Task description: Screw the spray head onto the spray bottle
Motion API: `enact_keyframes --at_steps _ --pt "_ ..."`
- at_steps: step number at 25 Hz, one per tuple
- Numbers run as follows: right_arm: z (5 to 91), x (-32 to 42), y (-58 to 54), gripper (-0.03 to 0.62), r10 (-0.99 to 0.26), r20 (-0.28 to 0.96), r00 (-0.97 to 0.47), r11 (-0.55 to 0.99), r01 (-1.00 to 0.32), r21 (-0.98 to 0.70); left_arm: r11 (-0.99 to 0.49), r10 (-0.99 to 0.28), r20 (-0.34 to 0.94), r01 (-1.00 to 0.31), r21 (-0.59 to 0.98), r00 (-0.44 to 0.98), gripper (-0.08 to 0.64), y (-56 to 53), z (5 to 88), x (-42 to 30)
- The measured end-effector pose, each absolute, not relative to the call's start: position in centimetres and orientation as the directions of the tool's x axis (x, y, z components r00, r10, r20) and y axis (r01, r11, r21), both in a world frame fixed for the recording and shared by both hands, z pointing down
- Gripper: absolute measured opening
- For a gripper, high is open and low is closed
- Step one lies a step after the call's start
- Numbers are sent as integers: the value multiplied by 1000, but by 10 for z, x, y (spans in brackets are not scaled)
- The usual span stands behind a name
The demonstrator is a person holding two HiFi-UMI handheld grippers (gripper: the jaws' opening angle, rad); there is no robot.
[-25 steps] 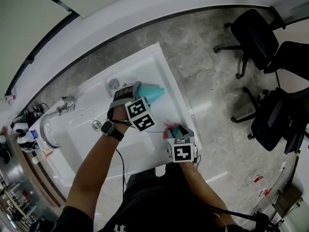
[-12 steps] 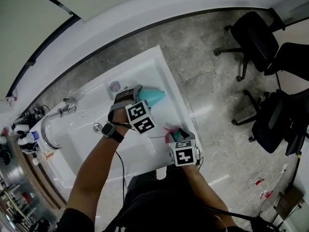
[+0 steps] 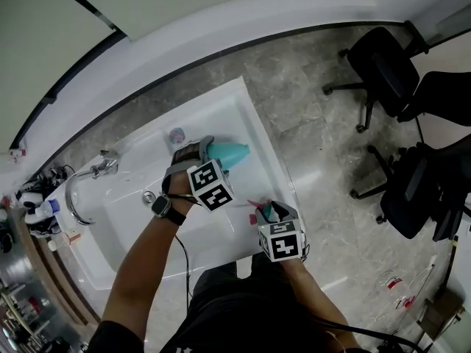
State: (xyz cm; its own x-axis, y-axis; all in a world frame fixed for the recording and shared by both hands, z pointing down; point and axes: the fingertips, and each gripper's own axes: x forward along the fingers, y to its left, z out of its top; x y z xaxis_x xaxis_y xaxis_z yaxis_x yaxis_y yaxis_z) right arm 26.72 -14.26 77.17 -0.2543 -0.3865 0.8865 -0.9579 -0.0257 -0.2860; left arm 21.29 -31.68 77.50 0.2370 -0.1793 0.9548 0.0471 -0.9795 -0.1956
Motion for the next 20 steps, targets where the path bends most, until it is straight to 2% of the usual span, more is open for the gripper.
enact_keyframes --at_steps 12,20 --pt "684 250 -128 178 -516 819 -252 55 -964 -261 -959 -277 898 -45 -279 341 431 -282 668 185" --pt "577 224 -113 178 -644 719 -260 151 -965 -214 -918 -393 804 -132 -375 446 431 -246 553 152"
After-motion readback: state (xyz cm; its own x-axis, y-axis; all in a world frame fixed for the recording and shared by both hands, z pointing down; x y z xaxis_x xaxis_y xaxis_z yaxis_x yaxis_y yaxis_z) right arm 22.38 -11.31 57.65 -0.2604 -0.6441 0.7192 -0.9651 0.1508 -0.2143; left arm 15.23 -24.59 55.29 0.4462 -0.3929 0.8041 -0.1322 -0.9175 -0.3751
